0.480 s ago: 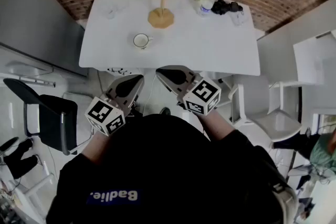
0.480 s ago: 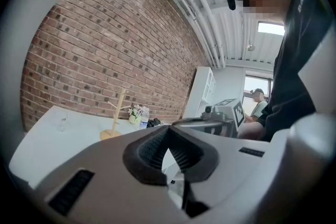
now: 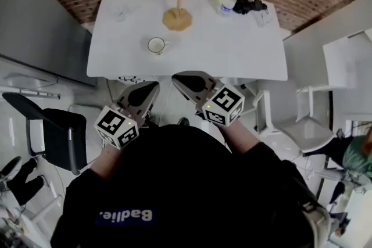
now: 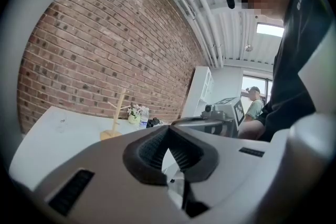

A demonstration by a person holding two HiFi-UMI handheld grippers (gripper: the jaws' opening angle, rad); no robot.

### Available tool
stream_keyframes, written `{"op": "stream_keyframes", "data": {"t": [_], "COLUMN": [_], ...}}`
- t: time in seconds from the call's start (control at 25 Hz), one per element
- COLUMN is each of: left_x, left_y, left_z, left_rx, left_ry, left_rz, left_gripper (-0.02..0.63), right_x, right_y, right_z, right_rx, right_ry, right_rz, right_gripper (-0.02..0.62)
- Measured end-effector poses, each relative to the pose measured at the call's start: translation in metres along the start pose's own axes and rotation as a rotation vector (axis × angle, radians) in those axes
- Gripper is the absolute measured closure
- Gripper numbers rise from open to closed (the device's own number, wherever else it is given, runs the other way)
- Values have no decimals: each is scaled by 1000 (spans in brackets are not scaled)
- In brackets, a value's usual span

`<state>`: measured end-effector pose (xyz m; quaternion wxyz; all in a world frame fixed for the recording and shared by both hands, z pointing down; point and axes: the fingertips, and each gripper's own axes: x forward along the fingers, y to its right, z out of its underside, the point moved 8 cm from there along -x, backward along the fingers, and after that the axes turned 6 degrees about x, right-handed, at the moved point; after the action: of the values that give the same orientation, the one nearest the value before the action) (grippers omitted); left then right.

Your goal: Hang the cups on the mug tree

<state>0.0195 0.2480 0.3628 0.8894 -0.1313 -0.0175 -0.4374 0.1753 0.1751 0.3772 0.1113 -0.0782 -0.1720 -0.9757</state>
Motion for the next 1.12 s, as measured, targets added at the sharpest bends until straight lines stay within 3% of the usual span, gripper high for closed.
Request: {"op": "stream_keyframes", "data": {"t": [0.4,0.72,1.12], "left_x": [-6,-18,-38], "left_y": [-39,-97,-150], "left_z": [-4,-18,-13], "left_rx": [18,53,41], "left_ry": [0,-5,26], "left_rz": [37,99,217], "left_gripper": [604,604,604], "right_x": [32,74,120], "right_y": [8,15,8], "right_z": [-8,-23,-23], "right_rx": [16,-29,-68], "right_ry": [22,-25,-74], "right_rz": [42,162,311], "right_gripper": [565,563,563]}}
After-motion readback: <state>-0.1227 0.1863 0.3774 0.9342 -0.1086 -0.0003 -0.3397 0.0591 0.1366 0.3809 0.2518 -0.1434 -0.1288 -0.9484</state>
